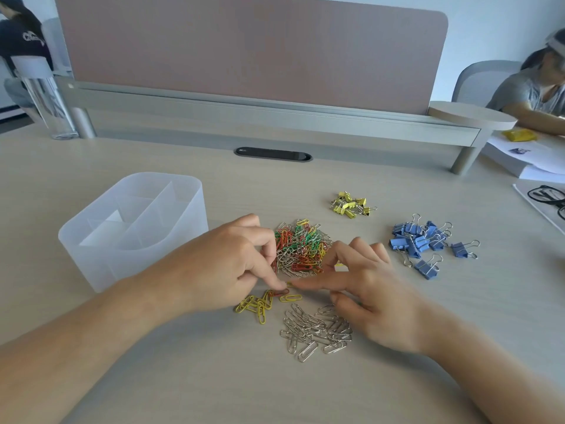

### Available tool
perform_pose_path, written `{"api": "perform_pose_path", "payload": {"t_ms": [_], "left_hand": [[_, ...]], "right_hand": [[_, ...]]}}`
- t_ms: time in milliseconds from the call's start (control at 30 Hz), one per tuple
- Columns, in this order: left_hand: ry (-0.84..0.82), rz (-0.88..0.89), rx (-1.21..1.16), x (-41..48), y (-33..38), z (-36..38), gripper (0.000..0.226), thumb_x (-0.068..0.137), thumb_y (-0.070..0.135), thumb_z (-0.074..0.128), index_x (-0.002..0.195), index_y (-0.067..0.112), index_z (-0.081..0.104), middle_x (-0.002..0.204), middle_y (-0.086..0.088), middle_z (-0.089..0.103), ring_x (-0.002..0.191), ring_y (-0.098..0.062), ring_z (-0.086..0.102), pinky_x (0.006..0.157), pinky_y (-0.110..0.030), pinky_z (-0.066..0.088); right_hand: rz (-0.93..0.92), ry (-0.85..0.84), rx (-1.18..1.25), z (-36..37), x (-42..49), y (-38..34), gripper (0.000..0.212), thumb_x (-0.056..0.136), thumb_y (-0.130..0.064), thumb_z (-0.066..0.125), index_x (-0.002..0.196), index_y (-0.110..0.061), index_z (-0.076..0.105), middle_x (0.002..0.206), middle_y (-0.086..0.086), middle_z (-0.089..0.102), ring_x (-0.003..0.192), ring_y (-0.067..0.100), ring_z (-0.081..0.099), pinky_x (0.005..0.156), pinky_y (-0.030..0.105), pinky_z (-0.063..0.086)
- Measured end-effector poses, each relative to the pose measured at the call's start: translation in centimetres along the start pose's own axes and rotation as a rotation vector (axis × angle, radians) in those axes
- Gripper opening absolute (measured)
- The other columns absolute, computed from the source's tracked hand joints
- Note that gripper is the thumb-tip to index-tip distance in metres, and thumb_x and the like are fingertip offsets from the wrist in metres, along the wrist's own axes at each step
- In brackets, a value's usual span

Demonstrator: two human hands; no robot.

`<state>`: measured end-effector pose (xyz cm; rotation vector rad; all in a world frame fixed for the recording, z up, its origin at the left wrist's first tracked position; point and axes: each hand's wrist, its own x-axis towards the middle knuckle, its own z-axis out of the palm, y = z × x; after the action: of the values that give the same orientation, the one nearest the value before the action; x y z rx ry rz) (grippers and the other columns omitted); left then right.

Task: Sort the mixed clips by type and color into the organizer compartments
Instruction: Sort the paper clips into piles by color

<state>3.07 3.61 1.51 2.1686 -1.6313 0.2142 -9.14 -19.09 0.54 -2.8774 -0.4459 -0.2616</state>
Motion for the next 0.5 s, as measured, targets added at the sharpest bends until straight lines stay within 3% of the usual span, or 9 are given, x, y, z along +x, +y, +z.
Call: {"api": "perform_pose_path", "payload": {"t_ms": [200,300,400,500], "left_hand": [[-0.079,-0.023,-0.026,0.0,-0.05,0.22,0.043,0.082,0.011,0.053,0.096,0.044,0.076,0.083,0.018,0.05,0.084,0.0,0.038,0.062,-0.011,0.033],[-0.09,-0.006,0.007,0.07,0.3,0.47,0.048,0.086,0.017,0.041,0.105,0.05,0.071,0.086,0.018,0.048,0.083,-0.003,0.035,0.068,-0.014,0.033],[-0.107,0.026,0.048,0.1,0.78,0.91,0.05,0.089,0.012,0.045,0.116,0.049,0.066,0.094,0.019,0.045,0.087,-0.003,0.033,0.077,-0.011,0.027],[-0.049,0.04,0.029,0.15,0.92,0.67,0.052,0.086,0.011,0.039,0.111,0.045,0.07,0.094,0.02,0.045,0.085,-0.002,0.032,0.079,-0.009,0.026]], "right_hand": [[0.035,0.053,0.007,0.0,-0.14,0.78,0.05,0.083,-0.029,0.033,0.114,-0.054,0.063,0.096,-0.021,0.039,0.089,0.003,0.034,0.083,0.022,0.022],[0.059,0.059,0.026,0.01,-0.12,0.92,0.052,0.082,-0.029,0.029,0.113,-0.053,0.064,0.095,-0.021,0.039,0.091,0.001,0.034,0.086,0.021,0.022],[0.062,0.023,0.057,0.1,0.06,0.66,0.055,0.083,-0.021,0.034,0.118,-0.055,0.059,0.097,-0.023,0.038,0.095,0.002,0.035,0.085,0.021,0.021],[0.025,0.037,0.068,0.21,0.2,0.46,0.061,0.082,-0.014,0.037,0.121,-0.056,0.057,0.099,-0.023,0.038,0.094,0.002,0.034,0.087,0.022,0.022]]}}
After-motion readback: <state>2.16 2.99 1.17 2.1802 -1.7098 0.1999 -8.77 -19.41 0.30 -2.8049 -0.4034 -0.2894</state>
